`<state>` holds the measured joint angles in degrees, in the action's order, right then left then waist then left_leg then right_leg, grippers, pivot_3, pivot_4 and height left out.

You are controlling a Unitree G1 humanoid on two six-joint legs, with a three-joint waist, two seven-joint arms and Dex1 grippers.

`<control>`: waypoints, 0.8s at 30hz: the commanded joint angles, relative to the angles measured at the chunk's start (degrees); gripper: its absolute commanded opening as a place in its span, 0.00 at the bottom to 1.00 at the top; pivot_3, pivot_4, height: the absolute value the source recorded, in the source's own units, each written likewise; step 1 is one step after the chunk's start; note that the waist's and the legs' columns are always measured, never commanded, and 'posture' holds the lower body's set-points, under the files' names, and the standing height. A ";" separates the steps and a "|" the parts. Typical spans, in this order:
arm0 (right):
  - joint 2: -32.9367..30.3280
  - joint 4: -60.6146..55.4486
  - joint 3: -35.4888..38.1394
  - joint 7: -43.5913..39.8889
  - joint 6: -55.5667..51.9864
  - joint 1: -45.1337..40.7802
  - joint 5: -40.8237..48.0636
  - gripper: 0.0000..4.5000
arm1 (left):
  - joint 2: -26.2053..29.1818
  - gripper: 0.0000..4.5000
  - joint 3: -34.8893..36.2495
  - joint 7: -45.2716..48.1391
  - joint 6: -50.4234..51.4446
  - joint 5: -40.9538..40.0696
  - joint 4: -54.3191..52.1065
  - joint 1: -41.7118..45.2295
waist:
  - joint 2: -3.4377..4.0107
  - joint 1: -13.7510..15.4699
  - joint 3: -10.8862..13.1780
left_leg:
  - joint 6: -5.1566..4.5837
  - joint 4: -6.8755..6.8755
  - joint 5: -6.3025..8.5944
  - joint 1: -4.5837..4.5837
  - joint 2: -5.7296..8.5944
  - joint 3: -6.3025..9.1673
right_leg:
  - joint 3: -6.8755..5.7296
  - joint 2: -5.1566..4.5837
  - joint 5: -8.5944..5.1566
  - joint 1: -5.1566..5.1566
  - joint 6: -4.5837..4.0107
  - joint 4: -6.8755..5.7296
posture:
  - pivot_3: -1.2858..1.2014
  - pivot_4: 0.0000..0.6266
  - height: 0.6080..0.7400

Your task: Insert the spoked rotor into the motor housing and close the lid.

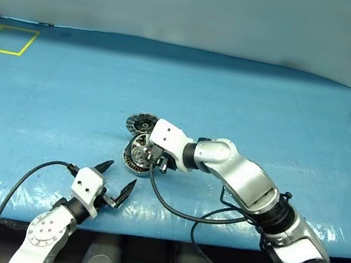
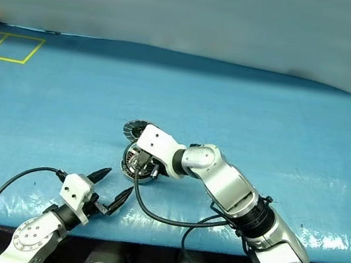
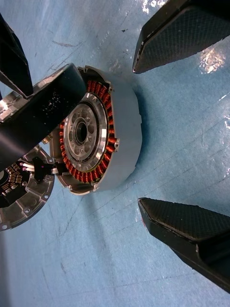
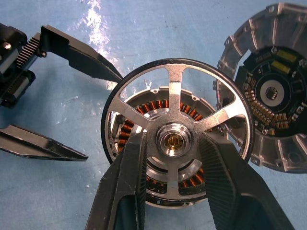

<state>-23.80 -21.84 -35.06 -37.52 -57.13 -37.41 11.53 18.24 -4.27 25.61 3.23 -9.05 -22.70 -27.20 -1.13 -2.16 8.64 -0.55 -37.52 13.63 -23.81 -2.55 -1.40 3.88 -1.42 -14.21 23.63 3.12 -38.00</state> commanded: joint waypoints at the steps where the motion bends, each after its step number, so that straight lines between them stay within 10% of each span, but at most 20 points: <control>1: 0.03 -0.33 0.05 -0.45 1.60 -0.55 -0.91 0.28 | -0.05 1.00 0.29 -0.17 -1.21 0.00 -0.85 -0.22 | 0.00 -0.01 0.00 | 0.00 0.00 0.00 0.01 0.00 0.00 | 0.00 0.00 0.00 0.00 0.00 0.00 | 0.52 0.24 1.00; 13: -0.36 -0.72 -1.68 -3.39 -0.52 0.01 -0.03 0.28 | -0.27 1.00 -0.20 -0.32 -1.62 0.10 -0.82 -0.54 | 0.00 -0.01 -0.01 | 0.00 0.00 0.00 0.03 0.00 0.01 | 0.00 0.00 0.00 -0.03 0.00 0.00 | 0.52 0.24 1.00; 24: 1.17 -0.80 -1.39 -2.94 -1.63 -0.70 -0.18 1.00 | -0.50 1.00 -0.40 -0.73 -1.47 -0.07 -1.12 -1.12 | 0.00 -0.04 -0.01 | 0.00 0.00 0.00 0.01 0.00 0.03 | -0.01 0.00 0.00 0.00 0.00 0.00 | 0.52 0.24 1.00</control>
<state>-22.95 -21.08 -37.81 -40.81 -58.25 -37.33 11.15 18.02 -4.65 25.04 3.00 -9.05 -22.70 -28.15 -1.13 -2.19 8.63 -0.56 -37.52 13.63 -23.80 -2.55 -1.37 3.87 -1.43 -14.21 23.63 3.12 -38.00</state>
